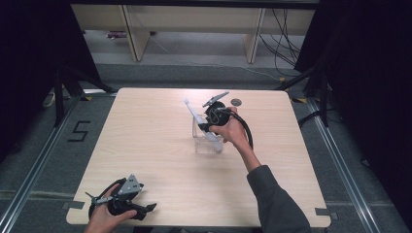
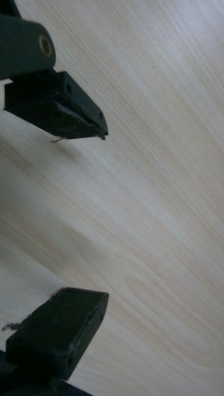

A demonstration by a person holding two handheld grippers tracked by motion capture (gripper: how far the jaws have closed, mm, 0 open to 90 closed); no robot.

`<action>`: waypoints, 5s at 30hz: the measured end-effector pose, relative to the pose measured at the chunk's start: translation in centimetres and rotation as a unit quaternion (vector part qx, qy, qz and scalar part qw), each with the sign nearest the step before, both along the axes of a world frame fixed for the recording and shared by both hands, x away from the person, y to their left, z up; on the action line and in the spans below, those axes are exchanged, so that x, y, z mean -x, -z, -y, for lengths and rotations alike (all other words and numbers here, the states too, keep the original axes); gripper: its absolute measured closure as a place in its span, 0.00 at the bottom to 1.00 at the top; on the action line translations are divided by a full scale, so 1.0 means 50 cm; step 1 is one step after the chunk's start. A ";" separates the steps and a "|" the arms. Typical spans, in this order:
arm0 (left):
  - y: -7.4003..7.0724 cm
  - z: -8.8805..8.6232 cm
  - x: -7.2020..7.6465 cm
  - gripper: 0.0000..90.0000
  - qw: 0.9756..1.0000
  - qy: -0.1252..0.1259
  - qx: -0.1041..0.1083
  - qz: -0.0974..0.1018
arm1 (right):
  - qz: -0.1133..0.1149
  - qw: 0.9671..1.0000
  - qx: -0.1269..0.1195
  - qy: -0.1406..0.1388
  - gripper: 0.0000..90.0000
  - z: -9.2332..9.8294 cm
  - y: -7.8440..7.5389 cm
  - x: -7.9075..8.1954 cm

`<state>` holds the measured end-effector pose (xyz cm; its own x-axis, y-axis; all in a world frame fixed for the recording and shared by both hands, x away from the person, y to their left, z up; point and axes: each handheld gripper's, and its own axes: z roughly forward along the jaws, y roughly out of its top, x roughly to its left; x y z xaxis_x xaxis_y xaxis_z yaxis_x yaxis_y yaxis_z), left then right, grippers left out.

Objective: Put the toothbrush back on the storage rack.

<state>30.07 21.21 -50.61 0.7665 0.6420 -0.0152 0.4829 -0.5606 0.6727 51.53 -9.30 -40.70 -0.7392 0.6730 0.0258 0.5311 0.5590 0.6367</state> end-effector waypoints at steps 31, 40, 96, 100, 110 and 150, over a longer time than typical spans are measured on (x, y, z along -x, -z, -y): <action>0.002 -0.002 0.002 0.18 1.000 -0.006 0.001 -0.003 | 0.056 0.998 -0.037 -0.021 0.46 0.052 -0.032 0.033; 0.003 -0.002 0.002 0.18 1.000 -0.008 0.004 -0.002 | 0.063 0.995 -0.074 -0.007 0.33 0.068 -0.045 0.051; -0.002 -0.003 0.005 0.18 1.000 0.003 -0.001 0.006 | 0.101 0.989 -0.106 0.031 0.18 0.205 -0.026 0.124; -0.002 -0.003 0.005 0.18 1.000 0.003 -0.002 0.006 | 0.094 0.990 -0.100 0.032 0.18 0.210 -0.022 0.137; -0.001 -0.003 0.005 0.18 1.000 0.002 -0.002 0.004 | 0.082 0.992 -0.095 0.030 0.18 0.212 -0.010 0.163; 0.000 -0.003 0.007 0.18 1.000 -0.006 0.004 0.004 | 0.075 0.994 -0.077 0.025 0.18 0.238 0.049 0.222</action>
<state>29.70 21.36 -50.63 0.7590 0.6510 -0.0139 0.4841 -0.5498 0.6807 40.43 -21.20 -43.14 -0.7086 0.7053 0.0227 0.4477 0.4244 0.7871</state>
